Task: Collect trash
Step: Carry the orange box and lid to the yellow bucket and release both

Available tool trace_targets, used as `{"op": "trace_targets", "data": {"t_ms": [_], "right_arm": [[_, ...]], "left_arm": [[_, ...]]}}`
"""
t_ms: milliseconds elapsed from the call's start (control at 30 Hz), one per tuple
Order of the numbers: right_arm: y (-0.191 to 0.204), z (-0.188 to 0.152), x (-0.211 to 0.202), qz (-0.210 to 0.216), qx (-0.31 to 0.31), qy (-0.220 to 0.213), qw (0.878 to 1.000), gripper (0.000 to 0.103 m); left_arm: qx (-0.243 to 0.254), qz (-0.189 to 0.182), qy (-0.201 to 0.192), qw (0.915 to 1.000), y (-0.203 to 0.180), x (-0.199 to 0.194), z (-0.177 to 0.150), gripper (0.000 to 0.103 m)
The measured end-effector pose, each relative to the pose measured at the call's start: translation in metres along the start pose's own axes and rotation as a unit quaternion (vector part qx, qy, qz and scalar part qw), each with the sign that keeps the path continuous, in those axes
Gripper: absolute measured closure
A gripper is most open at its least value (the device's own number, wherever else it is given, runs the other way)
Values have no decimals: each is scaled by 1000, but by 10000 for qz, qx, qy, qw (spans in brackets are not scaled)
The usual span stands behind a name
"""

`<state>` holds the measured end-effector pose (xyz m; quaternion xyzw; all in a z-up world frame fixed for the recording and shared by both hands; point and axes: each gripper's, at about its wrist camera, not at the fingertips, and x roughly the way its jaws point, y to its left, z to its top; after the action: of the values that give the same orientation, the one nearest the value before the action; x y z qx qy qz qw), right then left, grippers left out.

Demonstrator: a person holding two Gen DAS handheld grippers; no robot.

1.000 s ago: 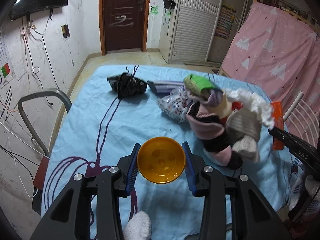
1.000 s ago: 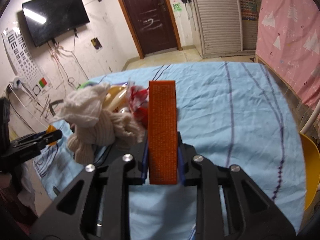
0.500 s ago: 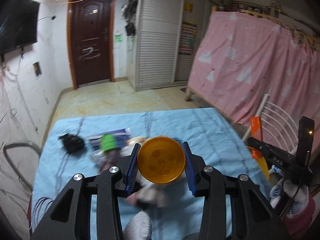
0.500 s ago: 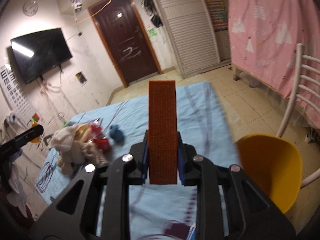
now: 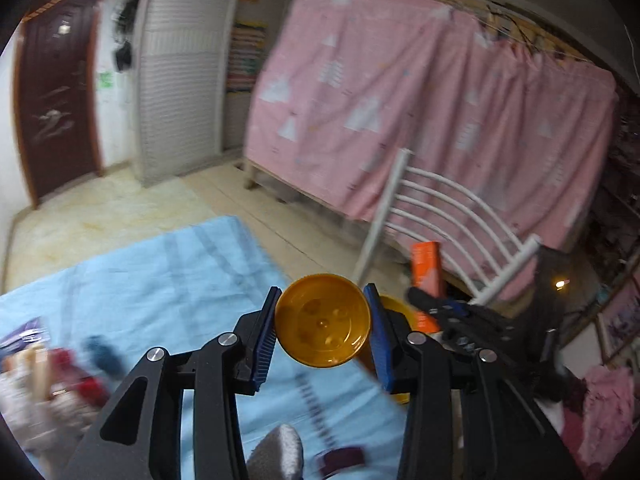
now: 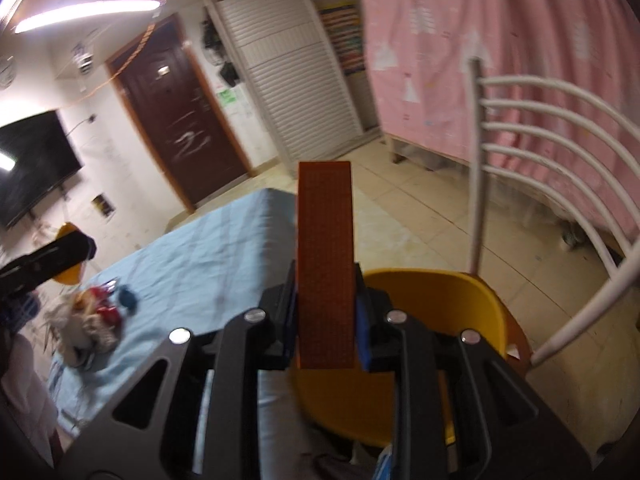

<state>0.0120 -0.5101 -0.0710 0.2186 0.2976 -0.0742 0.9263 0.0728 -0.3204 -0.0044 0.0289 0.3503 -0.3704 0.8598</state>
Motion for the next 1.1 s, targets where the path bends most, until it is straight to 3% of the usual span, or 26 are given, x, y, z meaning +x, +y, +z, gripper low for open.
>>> {"op": "trace_targets", "data": {"t_ms": [167, 400, 467, 500, 533, 567, 600, 667, 1100], "right_arm": [[-27, -13, 20, -258, 275, 135, 9992, 81], [-46, -20, 39, -370, 380, 290, 9982, 81], [-51, -23, 43, -376, 411, 337, 9979, 81], [-54, -24, 45, -389, 423, 362, 9977, 81], [-55, -25, 47, -395, 435, 380, 9975, 80], [-56, -25, 48, -400, 444, 390, 9975, 79], [-57, -26, 48, -407, 447, 396, 9974, 76], [-57, -27, 48, -410, 429, 390, 9975, 58], [-9, -24, 40, -277, 22, 344, 9990, 49]], "left_arm": [[-121, -297, 406, 9987, -20, 61, -1, 71], [-199, -204, 633, 9976, -31, 109, -2, 69], [-183, -175, 676, 9974, -34, 115, -1, 61], [-173, -146, 701, 9973, -35, 119, -1, 48], [-169, -133, 710, 9972, -36, 122, -1, 42], [-167, -110, 713, 9973, -36, 123, -3, 41], [-168, -99, 723, 9972, -35, 121, -2, 41], [-204, -89, 745, 9970, -33, 119, -4, 40], [-568, 118, 354, 9977, 6, 43, -7, 38]]}}
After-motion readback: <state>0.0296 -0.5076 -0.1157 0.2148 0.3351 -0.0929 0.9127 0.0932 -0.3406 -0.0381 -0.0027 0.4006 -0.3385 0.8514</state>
